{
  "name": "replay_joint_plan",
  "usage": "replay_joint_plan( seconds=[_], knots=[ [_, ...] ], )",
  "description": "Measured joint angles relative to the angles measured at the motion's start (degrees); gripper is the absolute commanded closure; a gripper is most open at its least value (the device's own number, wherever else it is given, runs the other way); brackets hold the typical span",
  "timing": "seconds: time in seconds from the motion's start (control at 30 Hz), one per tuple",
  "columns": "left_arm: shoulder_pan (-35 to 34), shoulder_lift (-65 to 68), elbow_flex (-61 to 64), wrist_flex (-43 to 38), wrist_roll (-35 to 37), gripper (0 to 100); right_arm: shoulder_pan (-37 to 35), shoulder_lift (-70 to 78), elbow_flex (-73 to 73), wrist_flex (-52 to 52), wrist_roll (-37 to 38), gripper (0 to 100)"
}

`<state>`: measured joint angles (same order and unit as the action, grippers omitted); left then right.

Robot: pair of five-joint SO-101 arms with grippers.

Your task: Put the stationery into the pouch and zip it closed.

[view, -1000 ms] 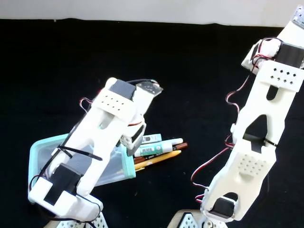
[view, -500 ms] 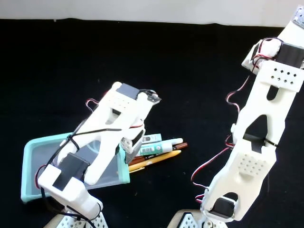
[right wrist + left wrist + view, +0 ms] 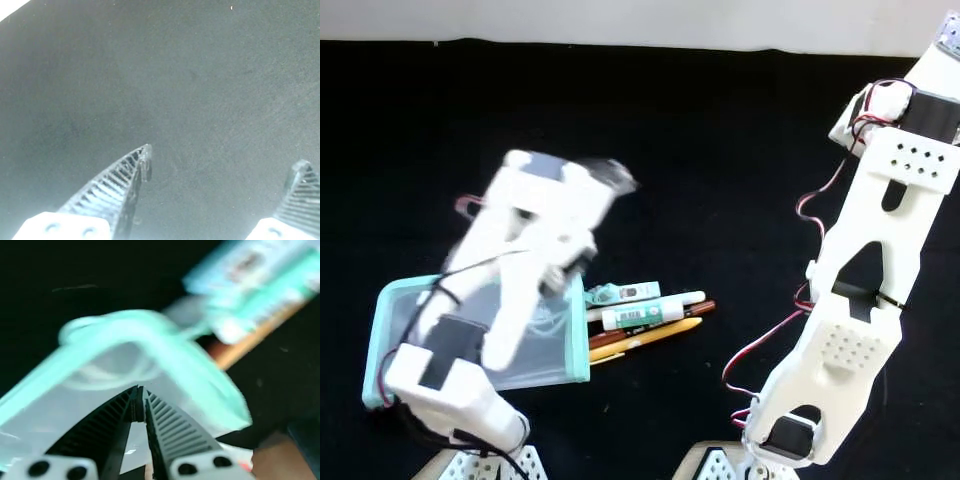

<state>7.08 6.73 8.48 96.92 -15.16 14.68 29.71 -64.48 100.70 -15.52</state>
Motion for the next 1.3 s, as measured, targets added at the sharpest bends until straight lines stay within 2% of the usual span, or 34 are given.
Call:
replay_joint_plan(
  seconds=[0.13,0.33,0.53,0.77,0.9,1.13,1.3],
  knots=[
    [1.7,0.1,-4.2,3.0,0.0,99,-0.1,0.0,0.0,0.0,0.0,59.2],
    [11.1,-0.5,-7.8,3.4,0.0,99,0.0,0.0,0.0,0.0,0.0,59.2],
    [20.1,-0.5,0.3,2.5,0.0,99,-0.1,0.0,0.0,0.0,0.0,59.2],
    [22.9,-0.7,7.5,0.3,0.0,99,-0.1,0.0,0.0,0.0,0.0,59.2],
    [16.4,-1.1,11.1,0.3,-2.6,99,-0.1,0.0,0.0,0.0,0.0,59.2],
    [-6.4,-1.2,11.8,0.3,-12.8,99,0.0,0.0,0.0,0.0,0.0,59.2],
    [-12.0,-1.2,11.8,0.3,-17.1,99,0.0,0.0,0.0,0.0,0.0,59.2]
  ],
)
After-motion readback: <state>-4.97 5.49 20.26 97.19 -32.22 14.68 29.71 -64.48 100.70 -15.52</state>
